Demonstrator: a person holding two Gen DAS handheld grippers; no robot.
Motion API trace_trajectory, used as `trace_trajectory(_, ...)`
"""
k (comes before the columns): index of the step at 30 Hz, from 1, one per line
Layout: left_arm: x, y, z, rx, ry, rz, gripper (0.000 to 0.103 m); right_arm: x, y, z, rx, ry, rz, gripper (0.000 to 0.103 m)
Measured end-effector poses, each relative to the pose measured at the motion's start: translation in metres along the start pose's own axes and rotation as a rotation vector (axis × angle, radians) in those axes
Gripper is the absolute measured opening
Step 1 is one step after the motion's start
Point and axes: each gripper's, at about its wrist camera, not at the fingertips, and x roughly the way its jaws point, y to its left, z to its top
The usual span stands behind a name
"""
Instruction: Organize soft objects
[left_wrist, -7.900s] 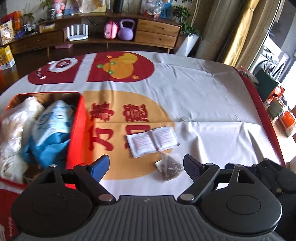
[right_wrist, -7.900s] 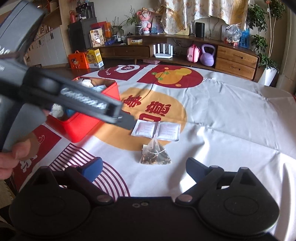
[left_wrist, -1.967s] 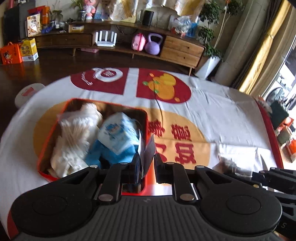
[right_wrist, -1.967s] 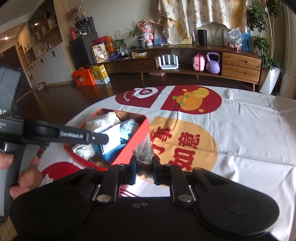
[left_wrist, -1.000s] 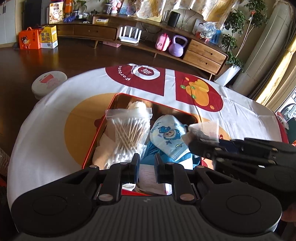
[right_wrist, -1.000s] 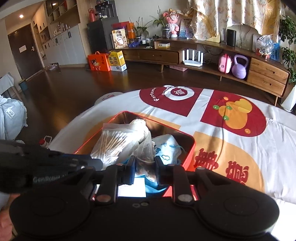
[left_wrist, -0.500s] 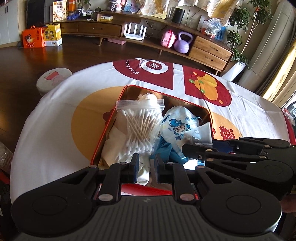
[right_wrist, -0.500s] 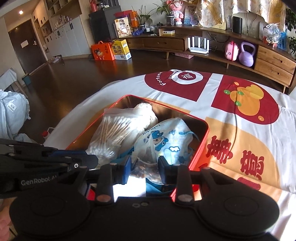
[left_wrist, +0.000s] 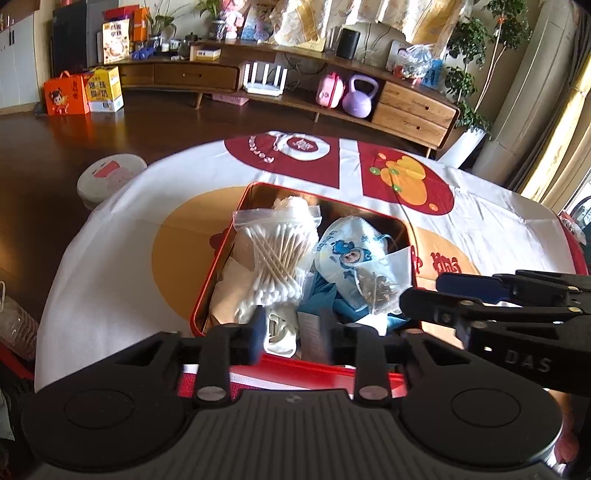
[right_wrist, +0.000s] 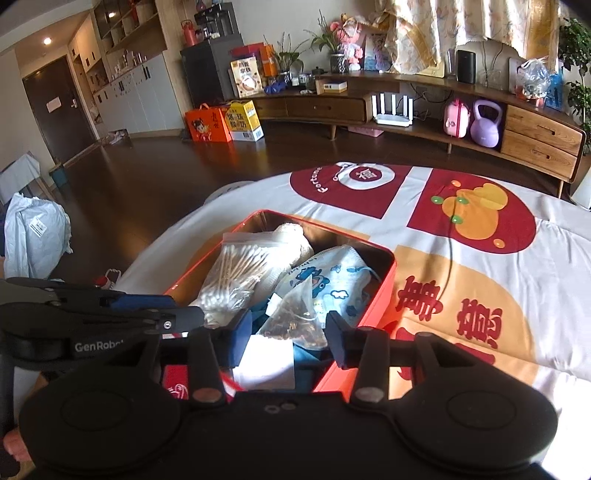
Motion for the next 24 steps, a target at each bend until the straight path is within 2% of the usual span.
trace_trajectory(1, -0.003, -0.001, 0.000, 0.001, -0.009, -0.004, 0.052, -0.005, 0.001, -0.001, 0.001, -0.006, 0.001, 0.046)
trace_trajectory(2, -0.006, -0.001, -0.001, 0.003, -0.022, -0.009, 0.065, -0.010, 0.000, -0.001, 0.002, -0.013, 0.002, 0.046)
trace_trajectory(3, -0.010, -0.002, -0.001, 0.007, -0.036, -0.011, 0.067, -0.014, 0.000, -0.002, 0.003, -0.020, 0.004, 0.046)
trace_trajectory(8, -0.024, -0.011, -0.001, 0.032, -0.077, -0.005, 0.067, -0.037, 0.000, -0.006, 0.012, -0.063, 0.005, 0.050)
trace_trajectory(14, -0.041, -0.017, -0.004, 0.041, -0.118, -0.006, 0.080, -0.065, 0.000, -0.016, 0.012, -0.123, 0.001, 0.061)
trace_trajectory(19, -0.054, -0.025, -0.009, 0.074, -0.152, -0.014, 0.083, -0.085, 0.001, -0.026, 0.004, -0.168, -0.014, 0.067)
trace_trajectory(24, -0.064, -0.033, -0.014, 0.115, -0.174, -0.018, 0.088, -0.101, 0.003, -0.036, -0.015, -0.212, -0.030, 0.084)
